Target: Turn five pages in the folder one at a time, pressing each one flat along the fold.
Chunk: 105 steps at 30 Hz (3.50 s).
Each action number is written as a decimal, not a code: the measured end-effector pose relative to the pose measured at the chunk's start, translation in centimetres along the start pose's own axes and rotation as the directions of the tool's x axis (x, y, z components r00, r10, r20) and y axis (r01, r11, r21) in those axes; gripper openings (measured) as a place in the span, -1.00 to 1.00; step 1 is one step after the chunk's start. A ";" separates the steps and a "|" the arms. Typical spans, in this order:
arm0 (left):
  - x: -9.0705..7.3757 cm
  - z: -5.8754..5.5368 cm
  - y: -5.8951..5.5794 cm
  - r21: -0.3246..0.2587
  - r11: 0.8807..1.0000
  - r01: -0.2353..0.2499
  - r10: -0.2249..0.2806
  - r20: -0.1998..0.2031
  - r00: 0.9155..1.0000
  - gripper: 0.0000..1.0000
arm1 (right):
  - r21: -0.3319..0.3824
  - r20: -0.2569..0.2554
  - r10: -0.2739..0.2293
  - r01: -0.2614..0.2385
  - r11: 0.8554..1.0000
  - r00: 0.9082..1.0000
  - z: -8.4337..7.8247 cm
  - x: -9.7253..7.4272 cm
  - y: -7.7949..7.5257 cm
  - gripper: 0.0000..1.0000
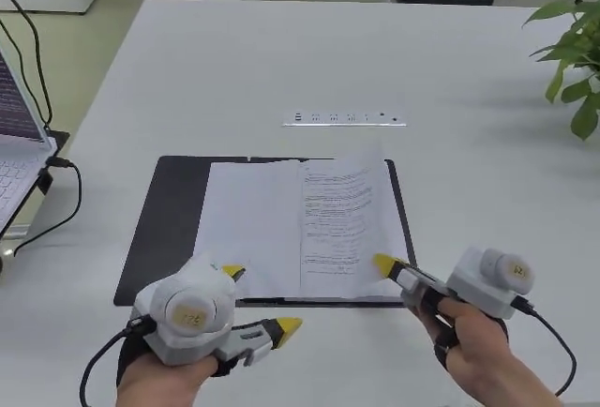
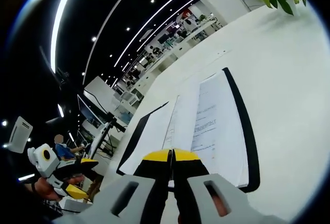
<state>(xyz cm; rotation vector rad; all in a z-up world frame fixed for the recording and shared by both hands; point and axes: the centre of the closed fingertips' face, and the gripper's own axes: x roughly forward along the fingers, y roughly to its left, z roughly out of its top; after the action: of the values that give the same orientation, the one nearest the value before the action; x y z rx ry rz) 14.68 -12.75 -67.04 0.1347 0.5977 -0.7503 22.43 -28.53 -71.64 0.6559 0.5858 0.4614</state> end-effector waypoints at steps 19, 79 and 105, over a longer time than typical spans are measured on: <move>-3.9 -1.2 2.6 -0.070 0.996 -0.053 0.057 0.063 0.996 0.24 | -0.041 -0.094 0.030 -0.034 0.999 0.995 -3.8 3.2 4.4 -1.00; -11.1 -5.1 10.9 -0.257 0.953 -0.163 0.198 0.118 0.973 0.29 | 0.163 -0.229 0.151 -0.115 0.980 0.962 -12.6 16.8 15.8 -1.00; -10.5 -6.4 11.5 -0.239 0.957 -0.165 0.186 0.066 0.980 0.27 | 0.180 -0.254 0.148 -0.104 0.978 0.956 -14.8 18.5 14.8 -0.54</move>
<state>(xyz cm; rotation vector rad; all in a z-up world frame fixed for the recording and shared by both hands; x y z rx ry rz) 13.44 4.01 -67.61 -0.0607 0.5773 -0.5066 23.68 -1.33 -77.68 0.7991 0.8473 0.6323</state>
